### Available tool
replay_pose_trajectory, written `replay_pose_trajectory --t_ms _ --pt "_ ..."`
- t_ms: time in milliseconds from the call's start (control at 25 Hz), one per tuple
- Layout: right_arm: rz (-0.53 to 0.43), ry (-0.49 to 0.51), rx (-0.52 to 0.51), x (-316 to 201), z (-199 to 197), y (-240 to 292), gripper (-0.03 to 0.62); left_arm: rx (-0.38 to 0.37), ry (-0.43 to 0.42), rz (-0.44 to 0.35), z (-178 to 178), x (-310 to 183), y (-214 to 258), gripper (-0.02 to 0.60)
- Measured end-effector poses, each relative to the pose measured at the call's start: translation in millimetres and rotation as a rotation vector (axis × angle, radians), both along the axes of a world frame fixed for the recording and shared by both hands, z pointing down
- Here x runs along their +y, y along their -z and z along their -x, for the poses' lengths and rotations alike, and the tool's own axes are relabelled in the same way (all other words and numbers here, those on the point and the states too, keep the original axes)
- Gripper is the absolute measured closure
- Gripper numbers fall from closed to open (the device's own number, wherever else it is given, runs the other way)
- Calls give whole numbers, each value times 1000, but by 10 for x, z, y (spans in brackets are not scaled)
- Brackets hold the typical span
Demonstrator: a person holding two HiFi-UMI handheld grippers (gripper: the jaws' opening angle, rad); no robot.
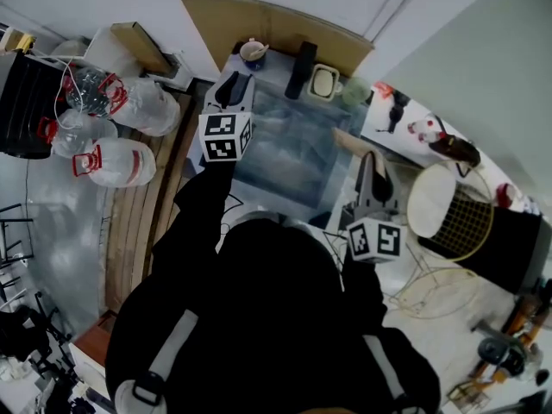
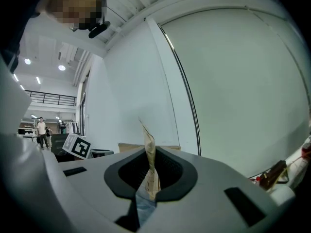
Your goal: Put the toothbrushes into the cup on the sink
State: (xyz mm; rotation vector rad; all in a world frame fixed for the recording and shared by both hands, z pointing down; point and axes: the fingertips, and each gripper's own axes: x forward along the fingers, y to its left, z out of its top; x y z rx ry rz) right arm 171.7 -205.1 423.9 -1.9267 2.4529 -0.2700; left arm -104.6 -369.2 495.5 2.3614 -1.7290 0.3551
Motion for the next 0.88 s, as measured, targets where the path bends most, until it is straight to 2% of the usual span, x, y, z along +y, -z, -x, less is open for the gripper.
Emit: replay_pose_trajectory --t_ms 120,240,360,480,880 --pt "-9 3 4 10 -14 44 566 15 6 -12 -10 215 91 464" --pt "-21 2 9 -16 -35 67 566 54 14 -13 -21 439 159 545" --pt "-32 -4 12 -50 -70 91 566 102 19 -13 -35 657 216 574" --pt "-44 -14 12 -94 -109 125 566 133 24 -17 -49 855 266 580" --pt "-111 -113 7 -614 -422 127 566 133 6 -19 -161 1450 239 580"
